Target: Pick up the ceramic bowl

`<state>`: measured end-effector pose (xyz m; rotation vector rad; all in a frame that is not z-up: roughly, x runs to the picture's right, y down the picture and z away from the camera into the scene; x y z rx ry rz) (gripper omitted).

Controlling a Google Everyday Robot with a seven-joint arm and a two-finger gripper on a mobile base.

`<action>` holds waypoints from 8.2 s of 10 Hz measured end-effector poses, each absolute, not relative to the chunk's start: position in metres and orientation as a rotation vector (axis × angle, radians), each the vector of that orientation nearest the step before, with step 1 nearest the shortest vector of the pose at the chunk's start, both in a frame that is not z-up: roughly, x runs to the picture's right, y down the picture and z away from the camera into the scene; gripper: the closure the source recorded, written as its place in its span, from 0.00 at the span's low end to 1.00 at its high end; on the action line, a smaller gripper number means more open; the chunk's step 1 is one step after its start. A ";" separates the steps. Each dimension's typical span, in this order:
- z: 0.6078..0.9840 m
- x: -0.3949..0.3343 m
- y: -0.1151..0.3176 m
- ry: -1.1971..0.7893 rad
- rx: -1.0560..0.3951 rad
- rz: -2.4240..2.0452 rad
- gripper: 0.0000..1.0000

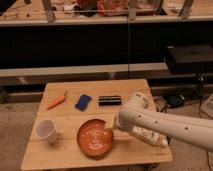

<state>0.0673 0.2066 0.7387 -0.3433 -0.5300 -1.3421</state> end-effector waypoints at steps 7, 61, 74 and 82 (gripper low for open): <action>0.744 0.061 0.212 -0.547 -0.333 -1.395 0.20; 0.795 0.027 0.227 -0.558 -0.349 -1.484 0.39; 0.774 0.023 0.190 -0.492 -0.302 -1.514 0.91; 0.748 0.022 0.158 -0.475 -0.287 -1.526 0.91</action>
